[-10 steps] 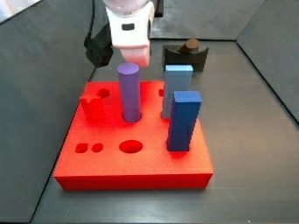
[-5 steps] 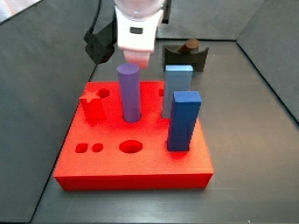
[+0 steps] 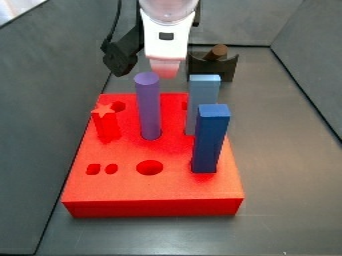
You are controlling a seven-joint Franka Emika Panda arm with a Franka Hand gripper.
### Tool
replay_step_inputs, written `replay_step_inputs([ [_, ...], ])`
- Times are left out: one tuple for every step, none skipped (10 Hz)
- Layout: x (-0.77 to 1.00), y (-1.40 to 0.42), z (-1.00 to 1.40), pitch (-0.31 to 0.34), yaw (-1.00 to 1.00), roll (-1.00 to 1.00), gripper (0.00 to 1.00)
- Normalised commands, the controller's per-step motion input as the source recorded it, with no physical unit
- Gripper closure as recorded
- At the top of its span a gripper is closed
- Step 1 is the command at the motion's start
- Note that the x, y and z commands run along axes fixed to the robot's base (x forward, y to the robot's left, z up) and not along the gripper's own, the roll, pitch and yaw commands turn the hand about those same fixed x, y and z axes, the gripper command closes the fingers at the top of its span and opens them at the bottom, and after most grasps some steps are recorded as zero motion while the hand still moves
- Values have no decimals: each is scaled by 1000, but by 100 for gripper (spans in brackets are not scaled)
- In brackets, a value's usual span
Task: Pick up the oval object. Move up. Place the oval object on the fixture. Regrasp the oval object. Move to above the board. Insert the oval object.
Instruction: Regrasp the oval object.
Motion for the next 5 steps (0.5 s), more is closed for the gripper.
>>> replay_step_inputs([
  [1000, -20, -6, -64, 125, 117, 0],
  [1000, -19, -28, -46, 72, 129, 0],
  [1000, -21, -27, -39, 40, 133, 0],
  [1000, -20, -29, -32, 17, 126, 0],
  [1000, -19, -32, -24, 5, 120, 0],
])
